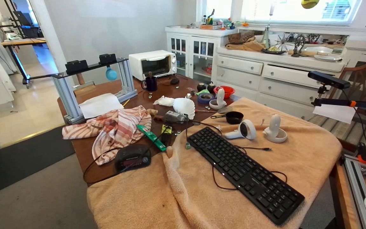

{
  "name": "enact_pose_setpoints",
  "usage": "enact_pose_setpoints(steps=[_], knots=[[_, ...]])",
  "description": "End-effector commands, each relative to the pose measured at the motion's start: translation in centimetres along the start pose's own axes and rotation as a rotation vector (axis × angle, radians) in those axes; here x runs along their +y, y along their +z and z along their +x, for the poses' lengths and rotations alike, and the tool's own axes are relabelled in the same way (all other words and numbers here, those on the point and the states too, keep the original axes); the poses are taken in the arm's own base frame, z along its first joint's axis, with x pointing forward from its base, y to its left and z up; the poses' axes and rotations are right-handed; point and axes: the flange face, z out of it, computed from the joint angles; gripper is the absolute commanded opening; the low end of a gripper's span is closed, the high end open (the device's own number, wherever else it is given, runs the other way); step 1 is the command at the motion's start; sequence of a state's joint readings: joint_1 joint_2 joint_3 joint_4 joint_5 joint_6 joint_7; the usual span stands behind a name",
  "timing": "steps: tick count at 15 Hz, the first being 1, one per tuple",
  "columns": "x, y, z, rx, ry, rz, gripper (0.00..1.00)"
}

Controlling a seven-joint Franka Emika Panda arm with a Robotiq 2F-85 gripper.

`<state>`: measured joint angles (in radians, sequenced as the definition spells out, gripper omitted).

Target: Put the ball in the black item

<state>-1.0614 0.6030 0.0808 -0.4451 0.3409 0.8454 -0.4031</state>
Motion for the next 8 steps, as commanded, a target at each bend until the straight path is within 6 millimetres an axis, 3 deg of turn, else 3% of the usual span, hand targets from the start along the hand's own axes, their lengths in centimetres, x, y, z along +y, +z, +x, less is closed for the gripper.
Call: enact_pose_setpoints(steps=[1,5,8], knots=[[-0.5,2.1,-0.9,-0.151,-0.13,0.015,0.42],[-0.8,2.4,-2.1,-0.192,-0.275,0.04,0.42],[-2.2,3.7,-2.9,-0.229,-0.35,0.104,0.42]])
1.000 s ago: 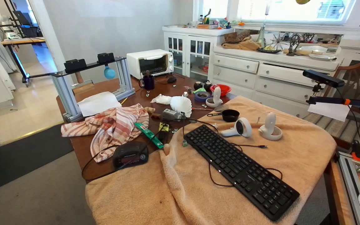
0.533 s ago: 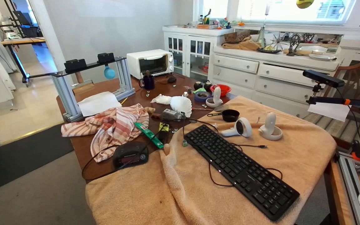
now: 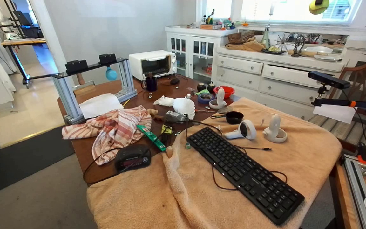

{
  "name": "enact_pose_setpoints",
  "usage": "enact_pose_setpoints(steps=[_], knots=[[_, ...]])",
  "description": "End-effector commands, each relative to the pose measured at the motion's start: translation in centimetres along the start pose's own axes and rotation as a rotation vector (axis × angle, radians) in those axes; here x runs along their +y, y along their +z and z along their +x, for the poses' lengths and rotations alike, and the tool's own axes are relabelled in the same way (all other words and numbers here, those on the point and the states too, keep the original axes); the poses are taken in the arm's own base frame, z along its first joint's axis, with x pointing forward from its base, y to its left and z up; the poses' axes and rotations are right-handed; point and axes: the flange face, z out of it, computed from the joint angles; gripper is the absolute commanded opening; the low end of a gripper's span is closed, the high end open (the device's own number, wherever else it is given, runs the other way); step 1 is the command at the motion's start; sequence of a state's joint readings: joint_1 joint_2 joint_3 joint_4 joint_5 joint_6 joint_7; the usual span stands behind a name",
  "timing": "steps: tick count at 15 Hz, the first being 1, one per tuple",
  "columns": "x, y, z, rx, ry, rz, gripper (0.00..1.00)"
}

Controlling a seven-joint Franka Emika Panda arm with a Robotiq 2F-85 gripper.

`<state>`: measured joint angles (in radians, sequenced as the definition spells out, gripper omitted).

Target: Put the ball in the black item

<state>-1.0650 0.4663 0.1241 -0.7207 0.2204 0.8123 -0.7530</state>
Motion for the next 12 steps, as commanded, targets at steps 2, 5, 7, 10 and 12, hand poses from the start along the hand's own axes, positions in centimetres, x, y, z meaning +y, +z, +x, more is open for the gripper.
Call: enact_pose_setpoints(steps=[2,5,7,10,12], knots=[[-3.0,2.8,-0.5,-0.082,-0.126,0.091,0.42],[-4.9,4.8,-0.5,-0.154,-0.19,0.117,0.42],[-6.2,6.1,-0.6,-0.173,-0.214,0.141,0.42],[-7.9,8.3,-0.5,-0.2,-0.236,0.171,0.42],[-9.0,10.0,0.3,-0.198,-0.225,0.162,0.42]])
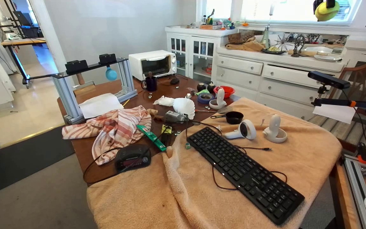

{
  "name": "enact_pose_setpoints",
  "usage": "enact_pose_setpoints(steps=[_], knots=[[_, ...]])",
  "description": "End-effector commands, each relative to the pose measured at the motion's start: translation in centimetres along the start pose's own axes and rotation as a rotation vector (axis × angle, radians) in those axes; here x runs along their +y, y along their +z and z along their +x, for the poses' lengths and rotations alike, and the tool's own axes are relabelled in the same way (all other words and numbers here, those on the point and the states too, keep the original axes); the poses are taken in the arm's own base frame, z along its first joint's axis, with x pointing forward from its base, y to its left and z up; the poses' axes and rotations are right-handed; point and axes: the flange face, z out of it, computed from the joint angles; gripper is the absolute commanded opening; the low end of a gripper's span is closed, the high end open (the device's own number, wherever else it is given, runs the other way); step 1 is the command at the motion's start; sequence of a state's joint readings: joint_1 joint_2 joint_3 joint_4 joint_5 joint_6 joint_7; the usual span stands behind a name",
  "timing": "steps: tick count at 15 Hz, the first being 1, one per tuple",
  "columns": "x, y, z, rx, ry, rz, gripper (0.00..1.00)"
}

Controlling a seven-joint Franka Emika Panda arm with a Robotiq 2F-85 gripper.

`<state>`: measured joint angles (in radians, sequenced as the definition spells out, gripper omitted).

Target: Put the ball in the black item

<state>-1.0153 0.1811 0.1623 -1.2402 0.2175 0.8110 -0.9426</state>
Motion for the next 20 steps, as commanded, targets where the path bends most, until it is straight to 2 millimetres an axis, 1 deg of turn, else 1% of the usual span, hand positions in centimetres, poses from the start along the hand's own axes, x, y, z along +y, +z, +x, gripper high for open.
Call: enact_pose_setpoints(steps=[1,2,3,5,6,8,10,12,13,15,17,20], knots=[[-1.6,3.8,1.7,0.021,-0.005,-0.021,0.42],[-1.5,4.8,2.9,0.046,-0.005,-0.016,0.42],[-1.4,5.1,3.8,0.104,-0.015,-0.035,0.42],[-0.8,7.3,6.7,0.171,-0.012,-0.061,0.42],[-1.0,7.7,7.2,0.213,-0.019,-0.097,0.42],[0.1,10.3,9.2,0.24,0.002,-0.151,0.42],[1.6,14.2,11.5,0.243,0.036,-0.185,0.42],[2.0,18.1,12.8,0.246,0.044,-0.213,0.42],[2.8,19.9,13.7,0.252,0.052,-0.226,0.42],[3.8,22.5,15.5,0.297,0.054,-0.279,0.42],[4.7,24.5,16.9,0.345,0.055,-0.349,0.42],[5.7,26.1,18.7,0.386,0.082,-0.42,0.42]])
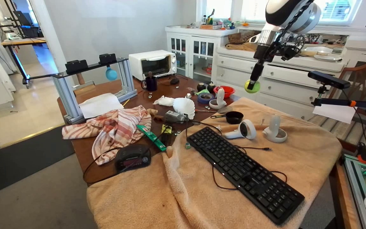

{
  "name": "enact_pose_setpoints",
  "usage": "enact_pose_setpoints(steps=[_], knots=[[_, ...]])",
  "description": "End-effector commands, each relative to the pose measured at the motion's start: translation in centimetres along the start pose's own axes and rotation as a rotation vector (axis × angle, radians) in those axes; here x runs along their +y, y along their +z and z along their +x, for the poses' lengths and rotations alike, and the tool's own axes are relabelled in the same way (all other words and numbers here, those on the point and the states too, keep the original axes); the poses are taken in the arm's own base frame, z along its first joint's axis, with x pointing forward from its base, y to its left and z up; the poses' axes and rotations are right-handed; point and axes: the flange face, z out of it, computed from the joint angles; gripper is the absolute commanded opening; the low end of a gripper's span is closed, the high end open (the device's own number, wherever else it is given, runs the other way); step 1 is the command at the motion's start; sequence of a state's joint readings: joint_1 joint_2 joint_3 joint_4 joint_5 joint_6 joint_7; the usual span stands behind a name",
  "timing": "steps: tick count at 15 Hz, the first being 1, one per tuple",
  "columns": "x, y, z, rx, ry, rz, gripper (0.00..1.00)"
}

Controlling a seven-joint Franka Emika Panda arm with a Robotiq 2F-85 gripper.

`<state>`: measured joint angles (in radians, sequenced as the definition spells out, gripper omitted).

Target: Put the ball in the black item

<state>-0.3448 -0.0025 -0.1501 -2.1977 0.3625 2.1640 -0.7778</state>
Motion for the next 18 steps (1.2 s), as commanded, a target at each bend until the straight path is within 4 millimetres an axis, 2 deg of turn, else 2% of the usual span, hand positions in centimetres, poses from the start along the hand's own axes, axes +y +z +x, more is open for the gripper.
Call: enact_pose_setpoints(steps=[1,6,14,18], knots=[[0.1,2.5,0.9,0.047,0.035,-0.075,0.42],[1.4,5.7,3.4,0.081,0.063,-0.155,0.42],[6.5,9.4,5.3,0.034,0.169,-0.224,0.42],[7.9,10.9,5.7,-0.006,0.2,-0.249,0.42]])
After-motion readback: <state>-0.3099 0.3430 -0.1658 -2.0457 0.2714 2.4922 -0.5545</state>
